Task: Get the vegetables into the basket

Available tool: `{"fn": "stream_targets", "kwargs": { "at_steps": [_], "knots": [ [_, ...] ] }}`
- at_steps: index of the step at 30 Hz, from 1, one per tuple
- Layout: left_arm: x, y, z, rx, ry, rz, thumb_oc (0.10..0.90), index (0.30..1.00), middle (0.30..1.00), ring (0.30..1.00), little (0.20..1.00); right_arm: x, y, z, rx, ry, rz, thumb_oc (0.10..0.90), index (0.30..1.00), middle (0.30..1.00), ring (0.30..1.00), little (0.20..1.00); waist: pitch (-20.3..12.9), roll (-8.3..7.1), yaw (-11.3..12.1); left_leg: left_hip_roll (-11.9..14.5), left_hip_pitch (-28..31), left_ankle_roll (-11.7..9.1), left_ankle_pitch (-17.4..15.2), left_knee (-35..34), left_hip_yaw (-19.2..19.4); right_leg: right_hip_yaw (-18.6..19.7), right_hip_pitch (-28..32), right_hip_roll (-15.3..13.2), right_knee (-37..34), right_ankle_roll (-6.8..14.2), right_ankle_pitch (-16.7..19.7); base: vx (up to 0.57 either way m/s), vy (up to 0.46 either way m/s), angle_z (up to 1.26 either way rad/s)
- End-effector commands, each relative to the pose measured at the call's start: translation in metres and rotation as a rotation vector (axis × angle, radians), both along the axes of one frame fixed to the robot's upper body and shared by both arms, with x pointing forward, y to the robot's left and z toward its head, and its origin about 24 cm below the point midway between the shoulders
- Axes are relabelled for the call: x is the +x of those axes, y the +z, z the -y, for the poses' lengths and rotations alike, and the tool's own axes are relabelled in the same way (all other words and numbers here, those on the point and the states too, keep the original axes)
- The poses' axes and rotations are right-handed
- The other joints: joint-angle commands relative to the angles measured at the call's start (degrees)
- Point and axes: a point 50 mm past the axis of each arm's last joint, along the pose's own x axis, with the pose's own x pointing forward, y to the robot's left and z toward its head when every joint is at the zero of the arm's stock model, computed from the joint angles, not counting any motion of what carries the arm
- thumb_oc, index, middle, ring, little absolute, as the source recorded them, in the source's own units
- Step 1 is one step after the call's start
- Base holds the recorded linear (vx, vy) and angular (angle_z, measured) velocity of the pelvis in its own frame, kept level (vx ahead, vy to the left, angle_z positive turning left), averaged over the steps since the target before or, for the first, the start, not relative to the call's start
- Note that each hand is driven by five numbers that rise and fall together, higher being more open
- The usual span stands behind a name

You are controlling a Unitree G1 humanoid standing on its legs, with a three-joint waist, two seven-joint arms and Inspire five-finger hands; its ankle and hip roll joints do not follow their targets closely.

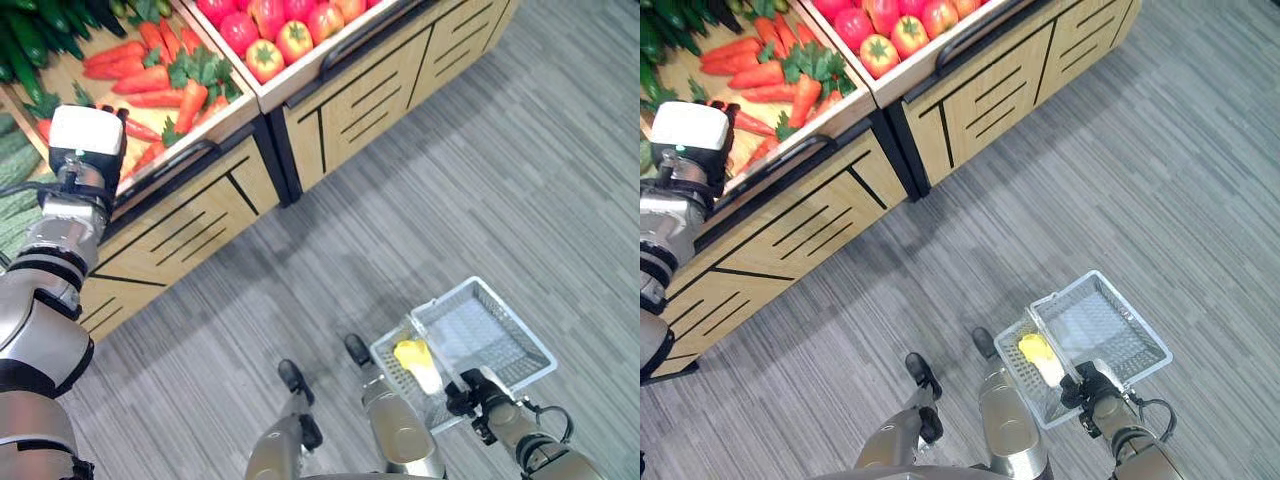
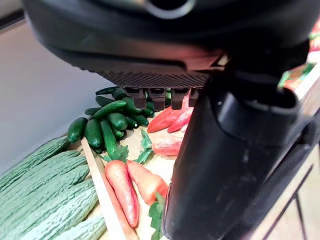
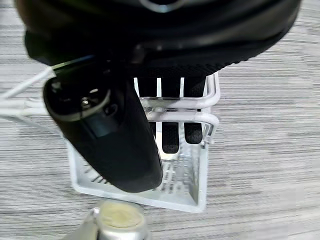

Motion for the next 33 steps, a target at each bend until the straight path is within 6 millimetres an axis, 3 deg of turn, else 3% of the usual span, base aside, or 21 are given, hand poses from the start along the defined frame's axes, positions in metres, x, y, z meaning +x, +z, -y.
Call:
{"fn": "stream_targets", "kwargs": {
  "at_steps": [1,3,8,10,12,13,15,19,21,22,23,24,25,26,28,32,33],
  "knots": [
    [-0.011,0.041,-0.021,0.024,0.075,0.194,0.900,1.000,1.000,1.000,1.000,-0.044,-0.010,0.019,-0.061,-0.010,-0.132,0.400,0.300,0.300,0.300,0.300,-4.6,0.13,1.1,1.3,4.1,-5.4,-2.2,0.2,-4.9,-1.7,0.4,0.1,-2.2,1.9,0.9,0.03,-0.021,0.25],
    [-0.011,0.036,-0.014,0.012,0.029,0.191,0.900,1.000,1.000,1.000,1.000,-0.051,-0.012,0.020,-0.051,-0.041,-0.141,0.400,0.300,0.300,0.300,0.300,-5.6,-0.10,1.6,1.0,5.9,-5.1,-2.7,0.2,-5.4,-2.3,2.5,-0.1,-2.3,1.9,0.3,0.05,-0.030,0.24],
    [-0.023,-0.002,0.012,-0.156,-0.152,0.177,0.900,1.000,1.000,1.000,1.000,-0.072,-0.021,0.016,0.005,-0.147,-0.169,0.400,0.300,0.300,0.300,0.300,-9.2,-1.89,3.7,0.2,9.7,-4.6,-4.0,0.6,-7.1,-4.3,7.1,-1.2,-2.3,2.1,-0.9,0.01,-0.020,0.20],
    [-0.031,-0.009,0.013,-0.201,-0.167,0.179,0.900,1.000,1.000,1.000,1.000,-0.077,-0.021,0.018,0.004,-0.163,-0.184,0.400,0.300,0.300,0.300,0.300,-9.9,-1.98,3.7,0.1,10.3,-4.4,-4.2,0.7,-7.5,-4.5,7.9,-1.3,-2.3,2.0,-1.0,-0.01,-0.005,0.19],
    [-0.046,-0.039,0.028,-0.375,-0.236,0.129,0.900,1.000,1.000,1.000,1.000,-0.092,-0.026,0.017,0.029,-0.224,-0.220,0.400,0.300,0.300,0.300,0.300,-11.3,-3.09,4.8,0.0,11.7,-4.0,-4.8,0.8,-8.3,-5.5,9.5,-1.5,-2.2,2.1,-1.6,-0.04,-0.004,0.16],
    [-0.049,-0.041,0.026,-0.379,-0.228,0.126,0.900,1.000,1.000,1.000,1.000,-0.093,-0.025,0.018,0.023,-0.218,-0.224,0.400,0.300,0.300,0.300,0.300,-11.4,-2.91,4.4,0.0,11.9,-4.0,-4.9,0.8,-8.3,-5.6,9.7,-1.6,-2.2,2.1,-1.6,-0.03,-0.009,0.29],
    [-0.072,-0.089,0.041,-0.631,-0.219,0.070,0.900,1.000,1.000,1.000,1.000,-0.106,-0.030,0.015,0.047,-0.269,-0.268,0.400,0.300,0.300,0.300,0.300,-12.7,-3.92,5.4,-0.2,13.2,-3.4,-5.7,1.1,-9.3,-6.7,11.5,-2.0,-2.1,2.1,-2.2,-0.03,0.002,0.34],
    [-0.114,-0.169,0.053,-0.978,-0.067,-0.066,0.900,1.000,1.000,1.000,1.000,-0.122,-0.035,0.009,0.072,-0.325,-0.305,0.400,0.300,0.300,0.300,0.300,-13.9,-5.01,5.6,-0.5,14.7,-2.7,-6.3,1.1,-10.2,-8.0,13.0,-2.6,-1.5,2.1,-2.8,-0.03,0.023,0.24],
    [-0.126,-0.202,0.061,-1.034,0.015,-0.164,0.900,1.000,1.000,1.000,1.000,-0.121,-0.037,0.004,0.077,-0.326,-0.313,0.400,0.300,0.300,0.300,0.300,-14.1,-5.38,5.7,-0.7,14.8,-2.4,-6.3,0.9,-10.8,-8.7,13.3,-3.0,-1.4,2.4,-2.9,-0.07,0.037,0.24],
    [-0.138,-0.234,0.066,-1.081,0.122,-0.250,0.900,1.000,1.000,1.000,1.000,-0.120,-0.037,0.002,0.069,-0.314,-0.318,0.400,0.300,0.300,0.300,0.300,-14.1,-5.64,5.9,-0.9,14.7,-2.3,-6.2,0.8,-10.9,-9.2,13.4,-3.3,-1.4,2.5,-2.8,-0.06,0.030,0.27],
    [-0.147,-0.247,0.073,-1.108,0.145,-0.300,0.900,1.000,1.000,1.000,1.000,-0.122,-0.038,0.000,0.073,-0.320,-0.318,0.400,0.300,0.300,0.300,0.300,-14.1,-5.83,6.2,-1.1,14.7,-2.1,-6.3,0.7,-11.2,-9.4,13.6,-3.4,-1.4,2.6,-2.7,-0.08,0.051,0.25],
    [-0.168,-0.280,0.081,-1.103,0.241,-0.454,0.900,1.000,1.000,1.000,1.000,-0.120,-0.040,-0.005,0.080,-0.322,-0.315,0.400,0.300,0.300,0.300,0.300,-14.2,-6.00,6.2,-1.3,14.6,-1.9,-6.2,0.5,-11.7,-9.9,13.7,-3.7,-1.4,2.7,-2.7,-0.04,0.034,0.22],
    [-0.166,-0.281,0.082,-1.104,0.238,-0.453,0.900,1.000,1.000,1.000,1.000,-0.120,-0.040,-0.004,0.079,-0.324,-0.313,0.400,0.300,0.300,0.300,0.300,-14.2,-5.94,6.2,-1.4,14.6,-1.9,-6.3,0.5,-11.8,-10.0,13.7,-3.7,-1.4,2.7,-2.7,-0.05,0.066,0.12],
    [-0.191,-0.308,0.084,-1.090,0.353,-0.575,0.900,1.000,1.000,1.000,1.000,-0.117,-0.041,-0.010,0.084,-0.307,-0.313,0.400,0.300,0.300,0.300,0.300,-14.2,-6.24,6.4,-1.6,14.5,-1.6,-6.3,0.5,-11.9,-10.0,13.7,-3.9,-1.3,2.7,-2.6,-0.02,0.052,0.15],
    [-0.231,-0.336,0.081,-1.088,0.555,-0.697,0.900,1.000,1.000,1.000,1.000,-0.114,-0.043,-0.016,0.094,-0.296,-0.305,0.400,0.300,0.300,0.300,0.300,-14.2,-6.47,6.4,-1.8,14.6,-1.5,-6.3,0.4,-11.8,-9.8,13.8,-4.0,-1.3,2.7,-2.5,-0.03,0.058,0.11],
    [-0.296,-0.358,0.079,-1.168,0.879,-0.797,0.900,1.000,1.000,1.000,1.000,-0.111,-0.046,-0.026,0.122,-0.291,-0.303,0.400,0.300,0.300,0.300,0.300,-14.4,-6.74,6.7,-2.1,14.5,-1.3,-6.2,0.2,-11.4,-9.8,13.8,-4.3,-1.4,2.7,-2.3,-0.02,0.038,-0.09],
    [-0.302,-0.360,0.081,-1.172,0.892,-0.825,0.900,1.000,1.000,1.000,1.000,-0.110,-0.046,-0.028,0.129,-0.285,-0.302,0.400,0.300,0.300,0.300,0.300,-14.5,-6.79,6.6,-2.1,14.6,-1.3,-6.4,0.2,-11.2,-9.7,13.9,-4.3,-1.5,2.7,-2.2,-0.02,0.035,-0.04]
  ]
}}
